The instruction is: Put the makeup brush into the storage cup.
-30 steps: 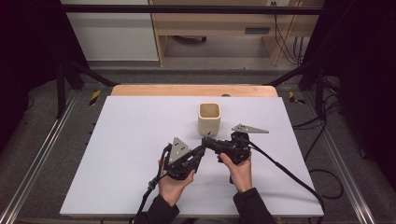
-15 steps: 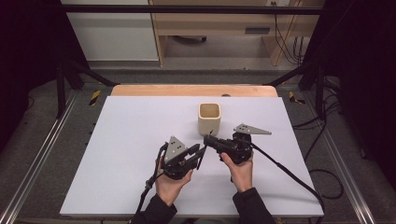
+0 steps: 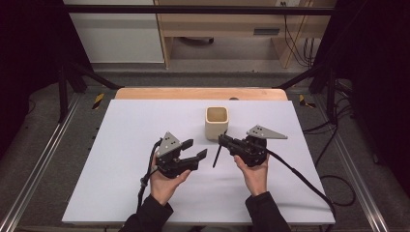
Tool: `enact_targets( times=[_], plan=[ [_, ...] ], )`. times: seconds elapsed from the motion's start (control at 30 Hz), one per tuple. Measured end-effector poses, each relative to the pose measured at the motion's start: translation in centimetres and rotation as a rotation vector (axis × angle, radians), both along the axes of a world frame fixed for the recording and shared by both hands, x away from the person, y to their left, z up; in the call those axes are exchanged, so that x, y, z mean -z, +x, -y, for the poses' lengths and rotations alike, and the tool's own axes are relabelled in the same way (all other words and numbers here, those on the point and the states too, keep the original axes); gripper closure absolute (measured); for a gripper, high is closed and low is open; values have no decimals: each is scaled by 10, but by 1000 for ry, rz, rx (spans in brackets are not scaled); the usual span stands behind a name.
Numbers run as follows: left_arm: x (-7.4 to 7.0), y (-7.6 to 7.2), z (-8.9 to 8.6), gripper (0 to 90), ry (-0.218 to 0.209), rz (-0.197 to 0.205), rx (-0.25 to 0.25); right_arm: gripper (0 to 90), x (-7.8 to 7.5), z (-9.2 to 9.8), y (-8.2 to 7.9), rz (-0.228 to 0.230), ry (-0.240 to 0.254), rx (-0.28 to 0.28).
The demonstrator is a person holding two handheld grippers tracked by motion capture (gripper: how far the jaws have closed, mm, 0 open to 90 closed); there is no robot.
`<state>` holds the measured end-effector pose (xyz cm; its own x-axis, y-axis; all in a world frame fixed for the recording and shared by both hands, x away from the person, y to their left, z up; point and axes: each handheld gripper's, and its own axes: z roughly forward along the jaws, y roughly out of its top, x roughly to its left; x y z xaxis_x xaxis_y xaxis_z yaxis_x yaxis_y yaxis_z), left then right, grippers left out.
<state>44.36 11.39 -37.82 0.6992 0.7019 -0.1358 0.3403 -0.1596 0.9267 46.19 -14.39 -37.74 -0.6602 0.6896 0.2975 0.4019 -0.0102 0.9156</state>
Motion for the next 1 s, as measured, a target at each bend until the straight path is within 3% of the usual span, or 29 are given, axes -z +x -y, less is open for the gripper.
enact_targets(
  times=[0.03, 0.17, 0.3, 0.47, 0.63, 0.9, 1.0],
  plan=[
    [-2, 1, -2, 321, 8, 10, 4, 829, -1, 1, 0, 7, -7, 3],
    [-9, 7, -11, 237, -36, -2, 18, 829, -5, 5, 0, 29, -19, 8],
    [-16, 9, -19, 156, -16, 17, 11, 829, -11, 11, 0, 53, -27, 16],
    [-19, 7, -34, 129, -7, 36, 7, 829, -17, 17, 1, 68, -33, 27],
    [-15, 3, -53, 103, 6, 34, -3, 829, -21, 23, 2, 79, -58, 44],
    [-3, -7, -78, 82, 72, 45, -23, 828, -26, 29, 3, 97, -73, 47],
    [-1, -12, -88, 78, 71, 51, -29, 829, -28, 30, 4, 101, -71, 42]
  ],
)
